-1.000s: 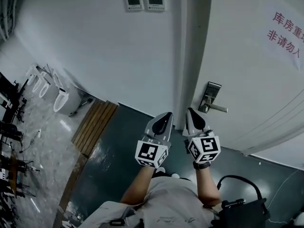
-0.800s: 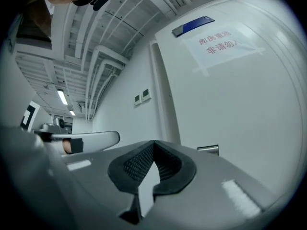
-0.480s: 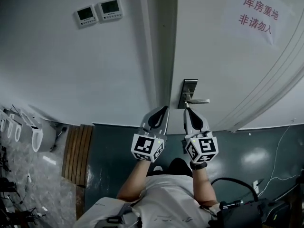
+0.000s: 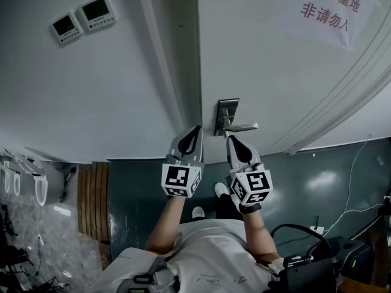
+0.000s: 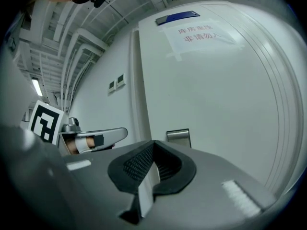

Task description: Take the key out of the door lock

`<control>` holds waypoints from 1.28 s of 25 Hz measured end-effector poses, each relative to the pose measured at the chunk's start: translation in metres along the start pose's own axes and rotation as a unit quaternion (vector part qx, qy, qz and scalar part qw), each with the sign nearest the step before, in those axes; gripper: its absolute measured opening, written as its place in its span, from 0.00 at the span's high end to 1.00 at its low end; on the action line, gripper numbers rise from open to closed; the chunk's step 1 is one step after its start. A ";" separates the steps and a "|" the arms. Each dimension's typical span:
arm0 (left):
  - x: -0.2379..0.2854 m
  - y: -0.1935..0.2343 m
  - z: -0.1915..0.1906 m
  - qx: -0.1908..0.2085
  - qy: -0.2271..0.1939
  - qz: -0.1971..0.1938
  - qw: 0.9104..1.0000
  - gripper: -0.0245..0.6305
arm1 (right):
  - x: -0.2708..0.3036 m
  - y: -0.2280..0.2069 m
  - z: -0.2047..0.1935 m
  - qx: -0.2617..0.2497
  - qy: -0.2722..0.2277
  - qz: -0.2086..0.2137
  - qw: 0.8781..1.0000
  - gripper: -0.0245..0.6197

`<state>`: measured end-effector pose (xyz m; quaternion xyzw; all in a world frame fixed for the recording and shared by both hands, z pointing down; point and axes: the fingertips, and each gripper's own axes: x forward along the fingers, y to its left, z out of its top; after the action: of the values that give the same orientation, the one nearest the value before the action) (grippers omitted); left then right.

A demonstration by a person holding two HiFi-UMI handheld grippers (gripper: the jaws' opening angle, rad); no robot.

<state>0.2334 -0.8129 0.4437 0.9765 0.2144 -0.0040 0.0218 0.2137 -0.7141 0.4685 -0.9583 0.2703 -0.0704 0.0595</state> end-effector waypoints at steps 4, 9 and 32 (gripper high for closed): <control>0.025 0.010 -0.022 -0.003 0.037 0.002 0.999 0.87 | 0.007 -0.023 -0.016 0.011 0.026 -0.006 1.000 0.95; 0.050 0.022 -0.032 -0.005 0.047 0.008 0.999 0.82 | 0.018 -0.037 -0.033 0.021 0.049 -0.009 0.999 0.95; 0.085 0.044 -0.048 0.002 0.061 0.046 0.997 0.91 | 0.024 -0.071 -0.132 0.106 0.165 -0.030 0.980 0.95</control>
<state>0.3288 -0.8151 0.4918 0.9837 0.1703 0.0565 0.0068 0.2480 -0.6771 0.6111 -0.9294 0.2387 -0.2577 0.1134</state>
